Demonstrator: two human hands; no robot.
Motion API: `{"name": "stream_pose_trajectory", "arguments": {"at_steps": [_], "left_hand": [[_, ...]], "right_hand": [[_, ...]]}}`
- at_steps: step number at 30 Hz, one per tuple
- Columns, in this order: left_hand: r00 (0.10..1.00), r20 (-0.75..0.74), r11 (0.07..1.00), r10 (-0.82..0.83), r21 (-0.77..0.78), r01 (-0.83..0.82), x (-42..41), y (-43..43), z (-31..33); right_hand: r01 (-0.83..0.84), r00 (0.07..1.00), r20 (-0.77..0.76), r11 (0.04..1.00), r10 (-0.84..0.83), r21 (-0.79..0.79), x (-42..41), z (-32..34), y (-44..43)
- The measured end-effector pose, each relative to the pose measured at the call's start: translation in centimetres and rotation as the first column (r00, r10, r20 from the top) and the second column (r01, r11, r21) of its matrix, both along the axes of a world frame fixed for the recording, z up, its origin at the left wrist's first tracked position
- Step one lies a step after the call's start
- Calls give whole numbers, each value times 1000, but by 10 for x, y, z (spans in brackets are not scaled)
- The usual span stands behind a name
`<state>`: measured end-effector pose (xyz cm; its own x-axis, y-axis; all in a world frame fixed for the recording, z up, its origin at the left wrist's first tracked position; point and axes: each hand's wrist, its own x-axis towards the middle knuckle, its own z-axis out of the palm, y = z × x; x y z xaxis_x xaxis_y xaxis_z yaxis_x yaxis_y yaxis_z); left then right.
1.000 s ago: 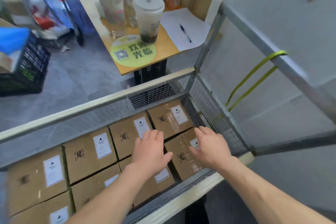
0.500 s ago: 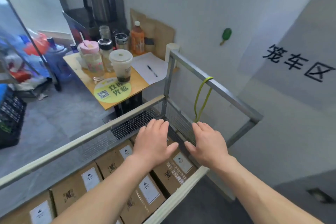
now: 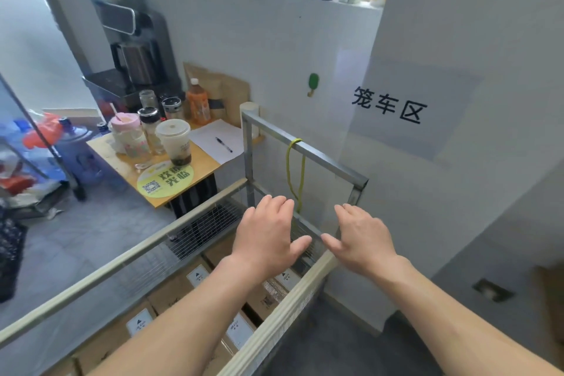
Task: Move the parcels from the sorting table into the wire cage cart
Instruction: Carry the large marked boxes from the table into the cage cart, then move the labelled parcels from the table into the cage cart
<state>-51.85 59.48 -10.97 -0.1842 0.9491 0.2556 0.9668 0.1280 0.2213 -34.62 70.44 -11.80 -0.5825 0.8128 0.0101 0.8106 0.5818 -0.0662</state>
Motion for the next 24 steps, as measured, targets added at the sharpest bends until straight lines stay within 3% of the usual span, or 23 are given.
{"name": "stream_pose_trajectory", "arguments": {"at_steps": [12, 24], "left_hand": [[978, -30, 975, -208, 71, 210, 51, -11, 31], [865, -38, 865, -501, 17, 502, 106, -63, 26]], "right_hand": [[238, 971, 3, 968, -240, 83, 72, 48, -64], [562, 826, -6, 823, -564, 85, 143, 57, -193]]}}
